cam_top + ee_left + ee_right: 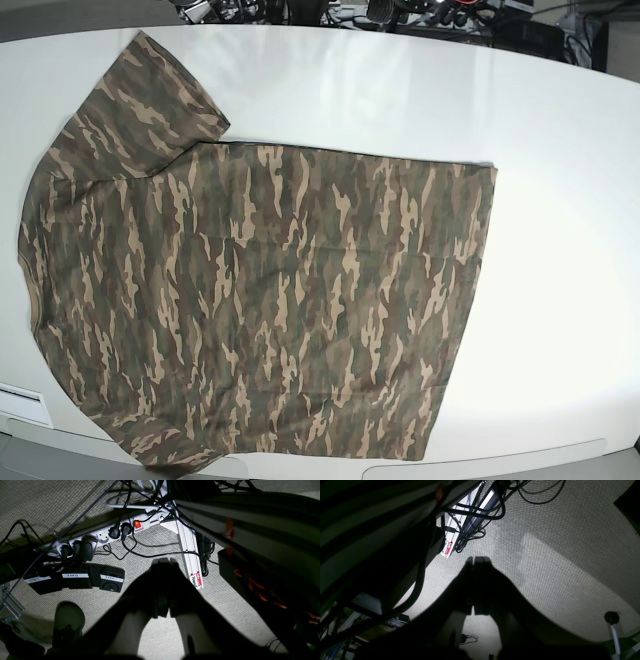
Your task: Fold the T-shirt properly
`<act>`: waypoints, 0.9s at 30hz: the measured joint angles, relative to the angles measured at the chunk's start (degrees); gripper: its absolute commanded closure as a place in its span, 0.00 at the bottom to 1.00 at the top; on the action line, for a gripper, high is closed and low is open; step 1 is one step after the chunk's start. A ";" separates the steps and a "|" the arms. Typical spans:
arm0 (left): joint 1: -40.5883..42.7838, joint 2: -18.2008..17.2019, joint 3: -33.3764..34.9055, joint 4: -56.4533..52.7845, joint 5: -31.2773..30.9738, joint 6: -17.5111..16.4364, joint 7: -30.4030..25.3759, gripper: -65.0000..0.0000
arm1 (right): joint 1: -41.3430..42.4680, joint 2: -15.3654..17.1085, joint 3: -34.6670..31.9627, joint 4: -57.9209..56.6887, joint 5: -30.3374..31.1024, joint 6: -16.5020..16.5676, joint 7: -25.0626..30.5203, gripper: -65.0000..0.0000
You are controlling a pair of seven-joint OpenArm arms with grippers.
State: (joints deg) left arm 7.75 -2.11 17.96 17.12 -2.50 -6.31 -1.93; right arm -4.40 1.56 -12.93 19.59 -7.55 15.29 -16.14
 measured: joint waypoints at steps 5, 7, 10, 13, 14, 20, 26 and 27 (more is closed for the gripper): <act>0.00 0.04 0.00 0.00 0.00 0.09 0.00 1.00 | -0.04 0.02 0.00 0.42 0.00 0.00 -0.17 1.00; 0.07 0.04 0.02 0.09 0.00 2.25 -0.22 1.00 | -0.35 0.02 0.00 1.49 0.00 0.42 -1.79 1.00; 0.81 -0.02 0.00 1.01 0.00 2.69 -0.66 1.00 | -0.81 0.15 0.00 3.37 0.02 2.82 -3.13 1.00; 1.79 0.04 0.00 1.88 0.00 2.67 -0.66 1.00 | -1.25 0.15 0.02 4.42 0.04 4.46 -2.95 1.00; 1.99 0.04 0.00 2.21 0.02 2.67 -0.61 1.00 | -1.29 0.09 0.02 4.46 0.04 4.46 -2.95 1.00; 2.08 0.00 0.00 3.10 -1.77 2.69 -0.61 1.00 | -1.79 -0.57 0.22 4.87 0.02 -1.86 -2.95 1.00; 2.29 0.02 0.00 4.39 -1.75 2.40 1.33 1.00 | -2.27 -0.63 0.22 5.16 -0.11 -1.60 -2.95 1.00; 2.62 -0.02 0.00 5.01 -1.73 2.25 1.38 1.00 | -2.43 -0.66 0.22 5.16 -0.17 -1.60 -2.91 1.00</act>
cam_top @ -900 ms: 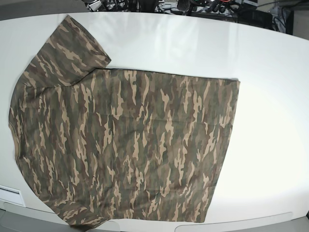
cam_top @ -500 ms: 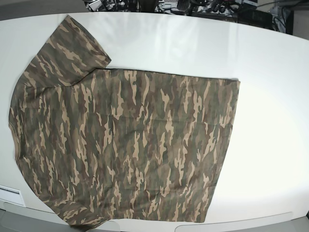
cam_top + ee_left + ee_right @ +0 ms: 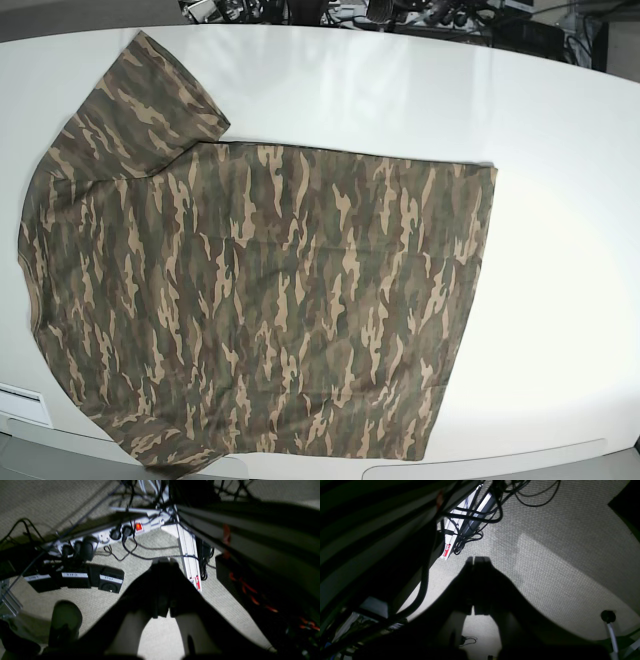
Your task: Fold the T-shirt properly
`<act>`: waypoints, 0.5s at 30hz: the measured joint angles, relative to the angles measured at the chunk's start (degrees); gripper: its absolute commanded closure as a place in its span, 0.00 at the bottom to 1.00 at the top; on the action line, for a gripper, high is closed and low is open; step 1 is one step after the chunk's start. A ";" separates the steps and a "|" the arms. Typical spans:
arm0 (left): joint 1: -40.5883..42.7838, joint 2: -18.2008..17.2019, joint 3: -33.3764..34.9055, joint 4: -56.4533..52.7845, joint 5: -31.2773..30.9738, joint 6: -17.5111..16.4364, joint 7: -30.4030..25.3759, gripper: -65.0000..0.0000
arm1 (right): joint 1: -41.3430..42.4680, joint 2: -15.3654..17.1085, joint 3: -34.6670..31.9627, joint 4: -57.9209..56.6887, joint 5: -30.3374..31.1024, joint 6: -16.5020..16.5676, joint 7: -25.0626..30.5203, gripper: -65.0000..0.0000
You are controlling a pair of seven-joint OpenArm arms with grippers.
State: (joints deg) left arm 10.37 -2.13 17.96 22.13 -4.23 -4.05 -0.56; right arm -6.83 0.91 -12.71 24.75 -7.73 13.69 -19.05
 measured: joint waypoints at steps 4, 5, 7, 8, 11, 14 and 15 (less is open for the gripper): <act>1.16 0.04 0.02 2.40 0.35 -0.98 1.20 1.00 | -0.20 0.00 0.00 0.00 0.00 0.02 -0.15 1.00; 1.49 0.04 0.00 3.06 1.36 -0.98 2.23 1.00 | -0.33 -0.02 0.00 0.00 0.00 0.00 -1.31 1.00; 2.62 0.02 0.00 4.57 2.45 -0.98 3.61 1.00 | -0.83 0.04 0.00 0.07 -0.31 0.00 -2.84 1.00; 3.54 -0.11 0.00 5.57 3.19 -0.96 3.58 1.00 | -1.27 0.09 0.00 0.11 -0.81 0.07 -2.91 1.00; 7.45 -1.57 0.02 9.84 4.11 -1.07 3.89 1.00 | -4.61 0.96 0.00 1.90 -3.06 2.23 -3.06 1.00; 12.22 -3.98 0.02 16.11 6.27 -1.57 6.34 1.00 | -10.08 3.39 0.00 6.84 -2.84 5.18 -4.50 1.00; 13.94 -4.94 0.02 18.62 6.60 -2.01 7.52 1.00 | -12.26 4.22 0.00 9.16 -2.78 6.08 -5.57 1.00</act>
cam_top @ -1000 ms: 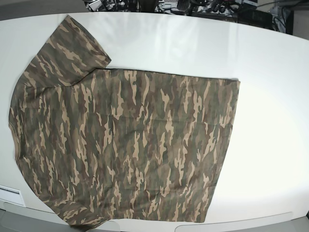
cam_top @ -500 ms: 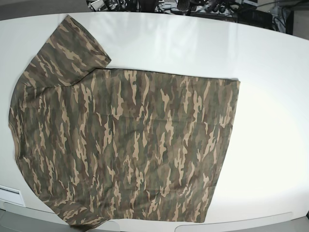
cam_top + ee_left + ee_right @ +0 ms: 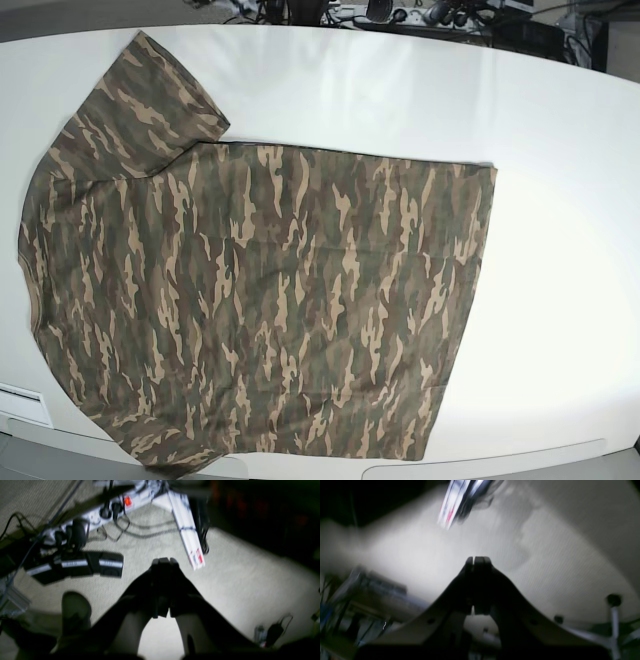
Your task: Fold the T-shirt properly
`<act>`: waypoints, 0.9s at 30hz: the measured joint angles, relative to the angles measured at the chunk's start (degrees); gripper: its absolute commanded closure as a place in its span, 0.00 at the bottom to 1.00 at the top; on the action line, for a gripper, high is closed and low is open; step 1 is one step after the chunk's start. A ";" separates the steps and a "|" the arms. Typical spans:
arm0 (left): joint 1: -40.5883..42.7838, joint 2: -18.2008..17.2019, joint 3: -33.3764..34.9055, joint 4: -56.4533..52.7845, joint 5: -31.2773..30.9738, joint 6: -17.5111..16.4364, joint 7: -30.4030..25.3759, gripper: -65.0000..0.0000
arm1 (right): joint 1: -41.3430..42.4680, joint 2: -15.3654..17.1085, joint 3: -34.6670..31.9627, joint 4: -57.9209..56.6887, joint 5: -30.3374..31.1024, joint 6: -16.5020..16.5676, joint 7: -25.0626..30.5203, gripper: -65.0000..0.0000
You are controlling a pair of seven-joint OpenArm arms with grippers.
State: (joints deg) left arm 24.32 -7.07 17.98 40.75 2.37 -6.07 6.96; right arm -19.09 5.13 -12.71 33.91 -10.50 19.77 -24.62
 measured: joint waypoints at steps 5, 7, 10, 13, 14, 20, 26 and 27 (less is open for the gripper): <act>9.01 -5.97 0.00 15.02 -1.68 -1.95 3.02 1.00 | -11.30 4.85 -0.07 15.39 5.16 2.27 -4.85 1.00; 12.94 -8.87 0.00 21.86 -2.75 -1.90 4.76 1.00 | -15.91 7.32 -0.07 22.38 7.19 2.34 -6.51 1.00; 18.56 -13.53 0.00 33.00 -2.78 -1.88 11.65 1.00 | -23.45 11.21 0.00 33.24 8.74 2.43 -10.05 1.00; 23.12 -18.32 0.00 45.42 -2.89 -1.90 18.56 1.00 | -30.71 14.45 -0.04 45.75 8.76 3.43 -14.08 1.00; 24.44 -19.96 0.00 49.62 -2.91 -1.88 19.67 1.00 | -33.20 15.41 -0.15 50.07 9.01 3.13 -14.32 1.00; 33.44 -29.59 -2.27 71.54 2.67 -0.31 23.47 1.00 | -46.27 21.59 0.09 74.34 4.98 -6.99 -15.54 1.00; 41.88 -34.56 -9.27 88.06 8.85 0.90 24.46 1.00 | -55.28 22.38 -0.04 90.05 -7.08 -14.64 -17.97 1.00; 42.80 -35.10 -10.71 90.07 9.33 0.90 24.57 1.00 | -55.19 22.43 0.02 91.58 -8.39 -15.28 -18.56 1.00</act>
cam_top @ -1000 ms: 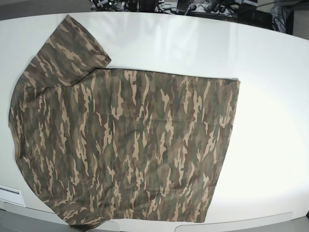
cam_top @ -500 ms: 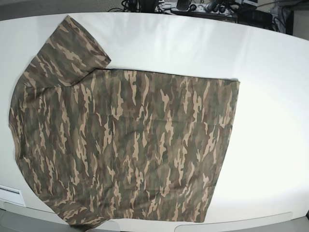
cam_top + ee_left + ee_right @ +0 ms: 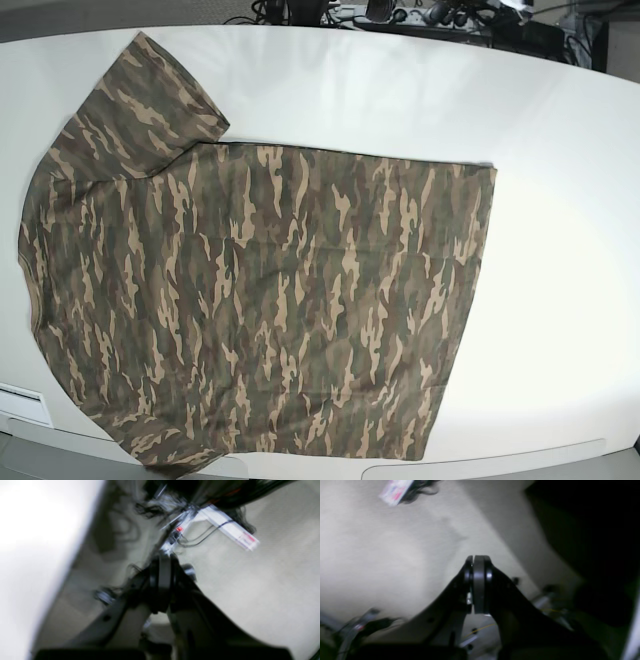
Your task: Fold the T-shirt properly
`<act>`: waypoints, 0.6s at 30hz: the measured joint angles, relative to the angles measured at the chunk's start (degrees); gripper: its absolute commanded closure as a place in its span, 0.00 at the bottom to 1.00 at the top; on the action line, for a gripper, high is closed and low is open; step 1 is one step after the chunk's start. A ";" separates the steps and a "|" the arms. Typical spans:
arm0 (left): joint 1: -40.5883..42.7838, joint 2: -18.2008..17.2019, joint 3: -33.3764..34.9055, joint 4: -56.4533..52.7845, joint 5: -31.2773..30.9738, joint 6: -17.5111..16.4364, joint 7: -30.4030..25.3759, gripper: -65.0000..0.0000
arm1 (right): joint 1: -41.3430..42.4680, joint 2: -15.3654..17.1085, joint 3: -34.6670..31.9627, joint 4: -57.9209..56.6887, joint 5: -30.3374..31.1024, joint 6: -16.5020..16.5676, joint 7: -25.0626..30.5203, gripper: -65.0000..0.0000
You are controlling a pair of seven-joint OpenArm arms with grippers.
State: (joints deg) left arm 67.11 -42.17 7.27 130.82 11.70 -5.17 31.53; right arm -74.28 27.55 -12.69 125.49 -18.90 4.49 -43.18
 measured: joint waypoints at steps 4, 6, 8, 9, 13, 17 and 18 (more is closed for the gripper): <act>1.70 -0.98 -5.79 3.54 0.57 -0.26 -0.90 1.00 | 0.39 -0.04 1.29 5.07 -5.57 -3.67 0.70 1.00; 1.77 -1.01 -8.52 3.28 0.55 -0.28 -0.17 1.00 | 0.35 0.04 2.40 5.42 -7.56 -5.95 0.22 1.00; 1.73 -1.01 -10.86 3.28 0.55 -0.28 -0.90 1.00 | 0.22 0.00 3.67 6.12 -9.38 -8.13 0.33 1.00; 1.62 -0.98 -11.96 3.28 0.57 -0.28 -1.07 1.00 | 0.26 -0.02 4.59 6.54 -10.12 -8.61 0.37 1.00; -1.22 -0.94 -14.73 3.28 0.92 -0.92 -1.14 1.00 | 0.28 -0.02 10.86 8.28 -12.22 -10.47 0.26 1.00; -4.46 -2.64 -15.34 3.28 1.16 -0.52 -1.31 1.00 | 0.17 -0.04 17.35 8.61 -12.13 -11.06 1.60 1.00; -5.09 -3.02 -15.34 3.28 1.16 -0.76 -1.57 1.00 | 0.04 -0.09 18.80 8.61 -12.15 -11.91 2.32 1.00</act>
State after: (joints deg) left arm 62.02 -45.19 -8.08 134.10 12.86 -5.93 29.95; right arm -74.24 27.46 6.11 134.10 -31.05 -7.42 -40.86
